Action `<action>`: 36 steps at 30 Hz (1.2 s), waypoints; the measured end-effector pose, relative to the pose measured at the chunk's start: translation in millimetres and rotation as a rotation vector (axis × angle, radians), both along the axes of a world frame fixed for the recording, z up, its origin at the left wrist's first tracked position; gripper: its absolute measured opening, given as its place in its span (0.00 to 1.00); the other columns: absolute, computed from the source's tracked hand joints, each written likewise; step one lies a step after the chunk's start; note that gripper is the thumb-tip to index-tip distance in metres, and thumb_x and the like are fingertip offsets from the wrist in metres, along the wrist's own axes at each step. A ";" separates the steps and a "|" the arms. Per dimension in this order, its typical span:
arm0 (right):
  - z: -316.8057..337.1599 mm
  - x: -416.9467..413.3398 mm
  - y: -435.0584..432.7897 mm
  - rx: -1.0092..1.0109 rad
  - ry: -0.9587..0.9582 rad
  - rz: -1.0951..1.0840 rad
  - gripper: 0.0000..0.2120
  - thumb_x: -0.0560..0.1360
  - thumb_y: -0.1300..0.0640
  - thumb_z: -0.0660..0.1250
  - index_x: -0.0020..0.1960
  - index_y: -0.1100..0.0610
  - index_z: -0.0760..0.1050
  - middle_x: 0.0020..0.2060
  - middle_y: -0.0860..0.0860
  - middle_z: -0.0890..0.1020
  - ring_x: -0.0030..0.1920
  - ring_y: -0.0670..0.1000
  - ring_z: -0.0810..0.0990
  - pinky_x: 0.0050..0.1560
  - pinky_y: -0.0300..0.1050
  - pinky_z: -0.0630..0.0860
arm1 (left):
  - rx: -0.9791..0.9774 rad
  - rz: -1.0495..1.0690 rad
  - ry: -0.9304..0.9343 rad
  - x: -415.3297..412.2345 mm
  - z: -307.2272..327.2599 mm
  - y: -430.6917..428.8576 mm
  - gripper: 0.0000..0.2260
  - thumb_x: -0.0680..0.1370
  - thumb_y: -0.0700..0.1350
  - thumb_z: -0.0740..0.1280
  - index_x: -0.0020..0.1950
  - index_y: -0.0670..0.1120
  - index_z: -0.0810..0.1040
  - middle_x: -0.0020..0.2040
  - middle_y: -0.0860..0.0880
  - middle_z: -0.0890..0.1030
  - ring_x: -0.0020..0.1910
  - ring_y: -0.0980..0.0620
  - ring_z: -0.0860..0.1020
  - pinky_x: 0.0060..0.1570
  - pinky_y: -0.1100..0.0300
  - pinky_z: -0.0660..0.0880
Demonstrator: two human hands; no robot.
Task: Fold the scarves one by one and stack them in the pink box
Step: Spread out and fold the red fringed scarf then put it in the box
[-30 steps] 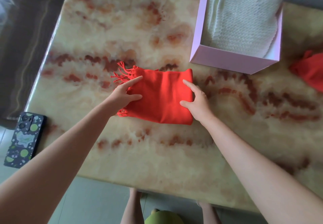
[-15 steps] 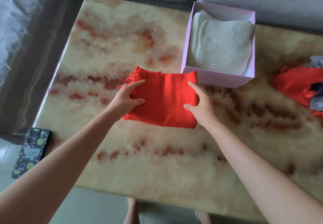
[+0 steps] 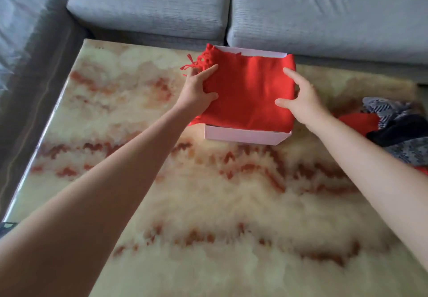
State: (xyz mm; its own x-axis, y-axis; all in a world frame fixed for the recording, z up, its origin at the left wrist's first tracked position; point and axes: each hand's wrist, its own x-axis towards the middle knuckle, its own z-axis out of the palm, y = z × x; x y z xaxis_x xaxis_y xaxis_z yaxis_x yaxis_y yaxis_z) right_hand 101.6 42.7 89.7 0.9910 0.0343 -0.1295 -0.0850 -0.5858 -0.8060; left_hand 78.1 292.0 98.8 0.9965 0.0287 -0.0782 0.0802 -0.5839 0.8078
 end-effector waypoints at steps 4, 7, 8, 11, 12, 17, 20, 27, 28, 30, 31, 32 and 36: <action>-16.7 37.2 -19.1 -0.060 0.005 -0.067 0.38 0.65 0.69 0.75 0.72 0.55 0.66 0.66 0.57 0.70 0.65 0.54 0.72 0.68 0.48 0.68 | 0.029 0.002 0.024 43.3 -16.3 -31.4 0.32 0.72 0.33 0.69 0.74 0.46 0.64 0.65 0.39 0.64 0.64 0.46 0.67 0.61 0.72 0.57; -40.5 41.8 -23.7 -0.165 0.036 -0.007 0.38 0.67 0.63 0.76 0.73 0.57 0.64 0.63 0.57 0.66 0.66 0.55 0.69 0.69 0.41 0.62 | 0.207 0.012 0.131 55.9 -40.7 -44.4 0.31 0.74 0.39 0.68 0.75 0.50 0.62 0.71 0.39 0.58 0.69 0.41 0.62 0.68 0.62 0.57; -49.1 40.2 -25.0 -0.210 0.061 0.034 0.39 0.68 0.59 0.76 0.74 0.56 0.63 0.65 0.57 0.64 0.68 0.55 0.66 0.69 0.39 0.58 | 0.325 0.007 0.179 54.9 -49.6 -46.7 0.30 0.75 0.43 0.67 0.75 0.52 0.61 0.73 0.39 0.54 0.71 0.39 0.58 0.70 0.57 0.57; -64.1 36.8 -31.0 -0.380 0.071 0.123 0.40 0.70 0.47 0.73 0.76 0.51 0.57 0.76 0.56 0.48 0.76 0.57 0.48 0.73 0.47 0.47 | 0.578 -0.028 0.182 44.5 -67.4 -48.2 0.28 0.77 0.50 0.64 0.76 0.53 0.58 0.77 0.41 0.42 0.75 0.39 0.44 0.72 0.47 0.49; -64.9 36.8 -34.3 -0.442 0.036 0.169 0.42 0.70 0.44 0.72 0.77 0.49 0.54 0.77 0.54 0.43 0.76 0.57 0.43 0.74 0.51 0.44 | 0.649 -0.058 0.100 40.8 -70.8 -47.0 0.28 0.78 0.50 0.63 0.76 0.52 0.57 0.77 0.41 0.40 0.76 0.40 0.41 0.72 0.46 0.46; -59.3 45.1 -44.8 -0.713 -0.071 0.393 0.56 0.63 0.28 0.66 0.78 0.51 0.42 0.76 0.53 0.37 0.75 0.52 0.33 0.73 0.55 0.34 | 0.795 -0.351 -0.191 46.9 -81.4 -34.4 0.30 0.79 0.53 0.60 0.78 0.50 0.51 0.78 0.44 0.45 0.77 0.45 0.42 0.74 0.48 0.41; -57.5 55.6 -45.4 -0.807 0.010 0.485 0.60 0.59 0.22 0.60 0.78 0.52 0.39 0.77 0.49 0.41 0.76 0.47 0.36 0.73 0.54 0.32 | 0.804 -0.367 0.014 49.3 -90.4 -34.5 0.32 0.77 0.65 0.52 0.77 0.56 0.45 0.79 0.50 0.46 0.77 0.50 0.45 0.73 0.46 0.40; -66.3 74.8 -34.0 -0.975 0.103 0.568 0.62 0.58 0.21 0.60 0.78 0.54 0.39 0.77 0.48 0.45 0.74 0.51 0.31 0.70 0.58 0.27 | 0.950 -0.325 0.079 49.0 -108.2 -42.2 0.37 0.74 0.71 0.45 0.77 0.56 0.41 0.78 0.48 0.45 0.77 0.48 0.46 0.71 0.43 0.32; -65.0 77.5 -31.7 -0.998 0.118 0.577 0.62 0.58 0.21 0.60 0.78 0.55 0.39 0.77 0.49 0.45 0.74 0.51 0.30 0.70 0.58 0.26 | 0.948 -0.336 0.100 52.5 -107.6 -43.4 0.37 0.74 0.71 0.45 0.77 0.55 0.41 0.78 0.47 0.46 0.77 0.48 0.47 0.71 0.44 0.32; -60.9 80.8 -27.9 -1.022 0.159 0.588 0.63 0.59 0.21 0.61 0.78 0.56 0.39 0.78 0.50 0.46 0.73 0.52 0.28 0.69 0.59 0.25 | 0.926 -0.360 0.126 58.1 -105.0 -43.8 0.37 0.74 0.71 0.46 0.77 0.55 0.42 0.78 0.46 0.47 0.77 0.47 0.47 0.72 0.46 0.33; -59.4 81.8 -26.9 -1.028 0.170 0.591 0.64 0.58 0.21 0.61 0.78 0.57 0.39 0.78 0.50 0.46 0.73 0.52 0.27 0.68 0.59 0.25 | 0.920 -0.363 0.119 58.8 -103.6 -43.5 0.37 0.74 0.70 0.47 0.77 0.54 0.42 0.78 0.46 0.47 0.77 0.46 0.48 0.73 0.46 0.33; -58.2 82.8 -26.5 -1.032 0.171 0.591 0.64 0.58 0.21 0.62 0.77 0.58 0.39 0.78 0.51 0.47 0.73 0.52 0.27 0.68 0.59 0.24 | 0.918 -0.364 0.108 59.2 -102.2 -43.4 0.36 0.74 0.70 0.47 0.77 0.54 0.44 0.78 0.45 0.48 0.77 0.46 0.48 0.72 0.45 0.33; -50.0 79.3 -26.5 -0.984 0.113 0.545 0.67 0.56 0.23 0.66 0.77 0.57 0.36 0.77 0.54 0.44 0.74 0.52 0.29 0.67 0.58 0.25 | 0.936 -0.370 0.037 60.5 -90.4 -46.1 0.36 0.76 0.67 0.53 0.78 0.50 0.48 0.78 0.42 0.50 0.77 0.43 0.46 0.72 0.45 0.34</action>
State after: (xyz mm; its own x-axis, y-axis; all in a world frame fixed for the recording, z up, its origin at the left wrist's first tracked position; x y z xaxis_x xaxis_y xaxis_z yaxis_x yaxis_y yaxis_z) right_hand 180.9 16.2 39.7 0.8559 0.2923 -0.4266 0.3330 -0.9427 0.0223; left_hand 138.7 245.9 8.4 0.9527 -0.2162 -0.2138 -0.2188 -0.9757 0.0117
